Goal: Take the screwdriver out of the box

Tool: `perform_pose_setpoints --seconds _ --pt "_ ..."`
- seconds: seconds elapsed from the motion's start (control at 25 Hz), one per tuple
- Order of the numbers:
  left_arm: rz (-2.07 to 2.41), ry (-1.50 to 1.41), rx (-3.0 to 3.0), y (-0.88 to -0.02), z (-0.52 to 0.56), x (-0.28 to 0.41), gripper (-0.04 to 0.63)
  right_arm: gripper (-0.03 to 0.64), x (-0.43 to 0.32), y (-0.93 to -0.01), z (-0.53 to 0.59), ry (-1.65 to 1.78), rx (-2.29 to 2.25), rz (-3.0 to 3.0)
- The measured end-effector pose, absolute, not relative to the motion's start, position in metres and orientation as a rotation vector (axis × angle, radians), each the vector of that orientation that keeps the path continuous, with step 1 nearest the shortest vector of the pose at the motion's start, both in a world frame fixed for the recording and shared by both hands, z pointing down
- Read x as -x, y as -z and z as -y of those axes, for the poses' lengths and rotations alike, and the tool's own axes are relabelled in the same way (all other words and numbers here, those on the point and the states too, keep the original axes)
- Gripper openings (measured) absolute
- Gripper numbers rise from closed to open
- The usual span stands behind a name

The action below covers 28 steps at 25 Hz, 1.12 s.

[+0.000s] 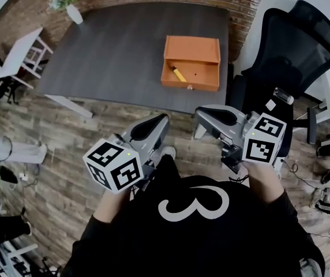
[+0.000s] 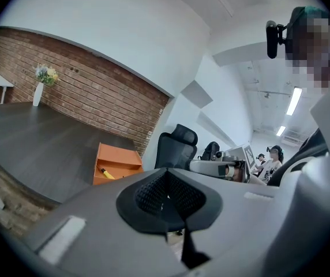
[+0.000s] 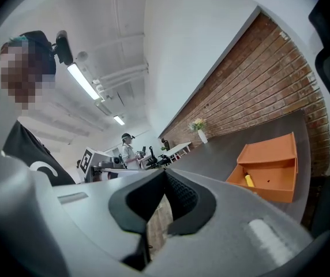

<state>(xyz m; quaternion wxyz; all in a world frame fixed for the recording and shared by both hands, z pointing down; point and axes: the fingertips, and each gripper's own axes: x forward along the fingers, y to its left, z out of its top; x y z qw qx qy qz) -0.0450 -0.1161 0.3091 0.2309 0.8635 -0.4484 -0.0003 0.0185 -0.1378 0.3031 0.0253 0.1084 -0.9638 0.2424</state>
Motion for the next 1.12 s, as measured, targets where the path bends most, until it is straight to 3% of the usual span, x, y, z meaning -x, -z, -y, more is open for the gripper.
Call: perform_pose_setpoints --seconds 0.72,1.12 --pt "1.017 -0.066 -2.379 -0.339 0.269 0.134 0.012 0.007 0.043 -0.351 0.294 -0.658 -0.753 2.788" --pt "0.918 -0.051 -2.371 -0.359 0.318 0.160 0.012 0.099 0.076 -0.400 0.338 -0.576 -0.709 2.561"
